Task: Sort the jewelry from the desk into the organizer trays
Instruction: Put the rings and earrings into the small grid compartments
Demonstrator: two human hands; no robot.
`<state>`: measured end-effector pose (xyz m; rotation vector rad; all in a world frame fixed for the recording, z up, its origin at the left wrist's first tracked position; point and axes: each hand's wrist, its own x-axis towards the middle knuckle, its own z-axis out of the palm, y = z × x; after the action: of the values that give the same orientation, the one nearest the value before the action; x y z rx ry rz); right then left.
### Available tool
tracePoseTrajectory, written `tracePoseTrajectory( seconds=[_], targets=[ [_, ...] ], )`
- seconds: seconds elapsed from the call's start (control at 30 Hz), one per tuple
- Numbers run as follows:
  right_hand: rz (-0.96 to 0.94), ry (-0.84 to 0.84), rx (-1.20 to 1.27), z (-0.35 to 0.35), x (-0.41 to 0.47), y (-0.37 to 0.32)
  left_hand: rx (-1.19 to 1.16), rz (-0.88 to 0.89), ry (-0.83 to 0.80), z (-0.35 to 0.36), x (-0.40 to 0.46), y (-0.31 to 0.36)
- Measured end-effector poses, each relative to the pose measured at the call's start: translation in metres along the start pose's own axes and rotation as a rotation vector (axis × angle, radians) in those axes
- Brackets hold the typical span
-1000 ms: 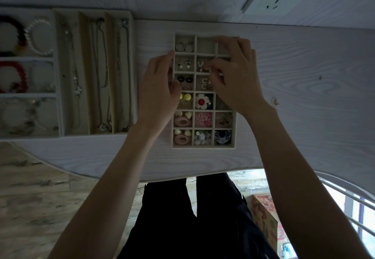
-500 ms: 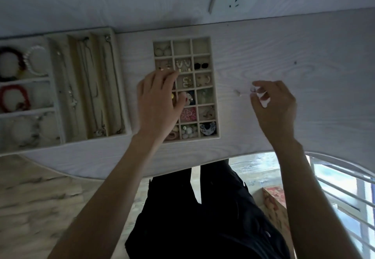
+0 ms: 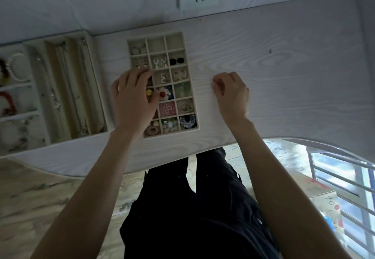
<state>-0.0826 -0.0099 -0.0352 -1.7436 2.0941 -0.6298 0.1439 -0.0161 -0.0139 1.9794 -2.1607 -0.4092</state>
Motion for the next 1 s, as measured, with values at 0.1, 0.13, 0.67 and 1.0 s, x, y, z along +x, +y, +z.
tracePoseTrajectory(
  seconds=[0.1,0.13,0.67,1.0],
  targets=[
    [0.044,-0.009,0.050,-0.003,0.000,-0.002,-0.018,-0.005,0.000,0.000,0.000,0.000],
    [0.076,-0.004,0.106,-0.006,0.001,-0.005,-0.020,-0.004,0.000,0.000,0.000,0.000],
    [-0.155,-0.280,-0.065,0.037,0.069,-0.121,-0.147,0.006,0.095,-0.005,-0.006,-0.020],
    [-0.192,-0.226,-0.173,0.042,0.067,-0.119,-0.299,-0.064,0.092,-0.016,0.018,-0.038]
  ],
)
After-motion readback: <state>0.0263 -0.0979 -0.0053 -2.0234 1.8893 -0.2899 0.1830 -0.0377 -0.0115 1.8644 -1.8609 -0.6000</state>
